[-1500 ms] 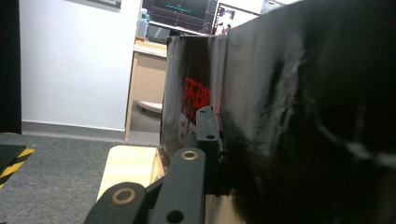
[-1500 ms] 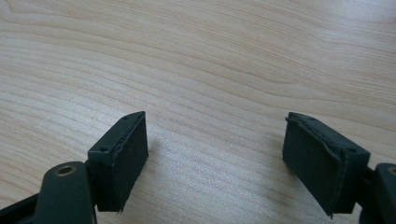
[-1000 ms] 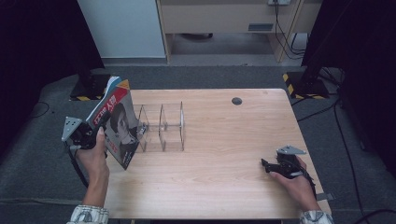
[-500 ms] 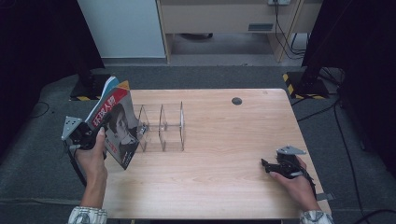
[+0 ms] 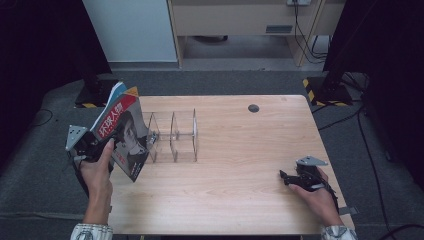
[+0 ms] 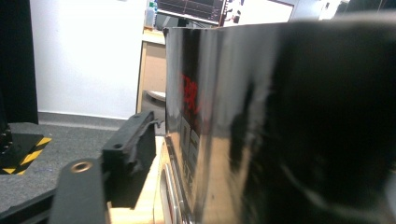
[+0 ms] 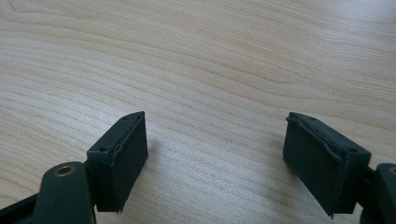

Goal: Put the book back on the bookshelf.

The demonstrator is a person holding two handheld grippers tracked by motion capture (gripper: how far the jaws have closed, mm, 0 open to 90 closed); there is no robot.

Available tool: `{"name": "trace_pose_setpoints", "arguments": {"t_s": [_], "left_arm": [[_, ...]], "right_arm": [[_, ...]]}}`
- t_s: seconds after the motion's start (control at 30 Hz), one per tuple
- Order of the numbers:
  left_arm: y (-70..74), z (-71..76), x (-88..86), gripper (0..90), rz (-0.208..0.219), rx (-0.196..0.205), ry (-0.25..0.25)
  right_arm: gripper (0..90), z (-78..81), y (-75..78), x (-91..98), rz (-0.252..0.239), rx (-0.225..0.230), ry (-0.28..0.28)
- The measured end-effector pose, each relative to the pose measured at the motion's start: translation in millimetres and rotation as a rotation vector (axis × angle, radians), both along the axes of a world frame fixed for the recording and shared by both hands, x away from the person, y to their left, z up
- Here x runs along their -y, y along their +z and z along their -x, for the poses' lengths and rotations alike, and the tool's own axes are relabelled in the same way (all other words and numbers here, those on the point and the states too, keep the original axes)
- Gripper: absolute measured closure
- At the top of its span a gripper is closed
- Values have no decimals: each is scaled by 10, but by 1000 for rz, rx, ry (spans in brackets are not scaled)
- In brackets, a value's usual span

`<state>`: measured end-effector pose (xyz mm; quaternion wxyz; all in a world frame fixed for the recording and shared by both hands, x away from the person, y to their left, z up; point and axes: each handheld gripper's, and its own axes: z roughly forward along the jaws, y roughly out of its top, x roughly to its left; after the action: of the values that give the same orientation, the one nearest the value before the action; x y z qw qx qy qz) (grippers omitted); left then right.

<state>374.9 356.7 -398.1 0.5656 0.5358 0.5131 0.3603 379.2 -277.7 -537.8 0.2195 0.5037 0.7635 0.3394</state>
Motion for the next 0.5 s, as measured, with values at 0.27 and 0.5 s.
{"name": "trace_pose_setpoints", "arguments": {"t_s": [0.27,0.5], "left_arm": [[-6,46,-12,101,-19,-8,-5],[-15,90,-5,73,-36,-9,-3]], "right_arm": [[221,0,0,1,-1,-1,1],[221,-1,0,2,-1,-1,3]]}}
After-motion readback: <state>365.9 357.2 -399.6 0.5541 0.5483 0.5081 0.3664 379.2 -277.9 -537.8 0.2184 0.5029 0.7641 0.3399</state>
